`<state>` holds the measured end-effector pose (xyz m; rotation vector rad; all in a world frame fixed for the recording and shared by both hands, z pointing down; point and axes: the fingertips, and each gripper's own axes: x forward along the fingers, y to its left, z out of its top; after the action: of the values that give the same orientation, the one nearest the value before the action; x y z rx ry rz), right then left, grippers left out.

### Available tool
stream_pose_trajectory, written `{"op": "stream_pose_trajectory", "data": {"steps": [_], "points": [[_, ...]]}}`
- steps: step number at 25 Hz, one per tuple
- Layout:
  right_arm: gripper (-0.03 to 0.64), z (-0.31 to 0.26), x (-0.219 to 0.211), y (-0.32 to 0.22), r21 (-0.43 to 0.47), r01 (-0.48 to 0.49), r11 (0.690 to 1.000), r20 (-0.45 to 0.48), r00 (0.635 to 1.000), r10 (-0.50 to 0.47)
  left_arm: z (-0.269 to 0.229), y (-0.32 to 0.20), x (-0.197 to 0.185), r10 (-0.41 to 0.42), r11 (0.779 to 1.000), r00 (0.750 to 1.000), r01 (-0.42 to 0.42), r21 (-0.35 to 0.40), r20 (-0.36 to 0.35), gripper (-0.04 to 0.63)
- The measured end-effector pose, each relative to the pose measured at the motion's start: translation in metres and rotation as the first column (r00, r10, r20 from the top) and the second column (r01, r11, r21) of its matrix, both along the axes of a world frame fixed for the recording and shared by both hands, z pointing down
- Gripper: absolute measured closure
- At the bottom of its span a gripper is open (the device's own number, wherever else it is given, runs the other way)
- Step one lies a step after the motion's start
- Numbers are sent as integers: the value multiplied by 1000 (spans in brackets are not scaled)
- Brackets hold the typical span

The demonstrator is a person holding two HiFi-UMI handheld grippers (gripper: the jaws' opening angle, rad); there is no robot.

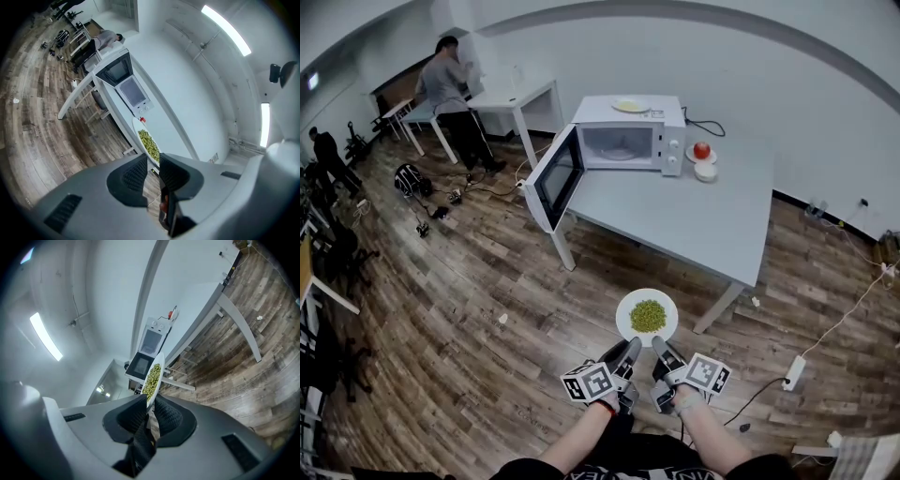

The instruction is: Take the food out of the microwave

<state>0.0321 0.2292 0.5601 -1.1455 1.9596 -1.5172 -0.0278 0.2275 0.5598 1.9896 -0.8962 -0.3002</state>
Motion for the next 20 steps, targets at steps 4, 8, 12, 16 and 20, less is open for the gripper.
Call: {"op": "stream_pose_trajectory", "data": {"steps": [4,8,12,16,20], "points": [[554,-4,4,16,4,20,1000,-1,1000,-20,-3,17,3,-20,1000,1000,20,2,2,512],[554,-5,7,33,8,33,999,-2,999,-33,-4,35,6,-33,999,999,33,4,8,511],[554,-3,15,50,10,36,999,-1,999,-36,-2,52,14,-35,999,999,35,7,11,511],[554,-5,27,59,8,31,1000,7,1000,-31,-4,60,26,-27,1000,1000,27,6,17,511],[554,-10,39,64,21,26,999,4,1000,-26,-10,65,38,-21,1000,1000,21,19,8,511]]}}
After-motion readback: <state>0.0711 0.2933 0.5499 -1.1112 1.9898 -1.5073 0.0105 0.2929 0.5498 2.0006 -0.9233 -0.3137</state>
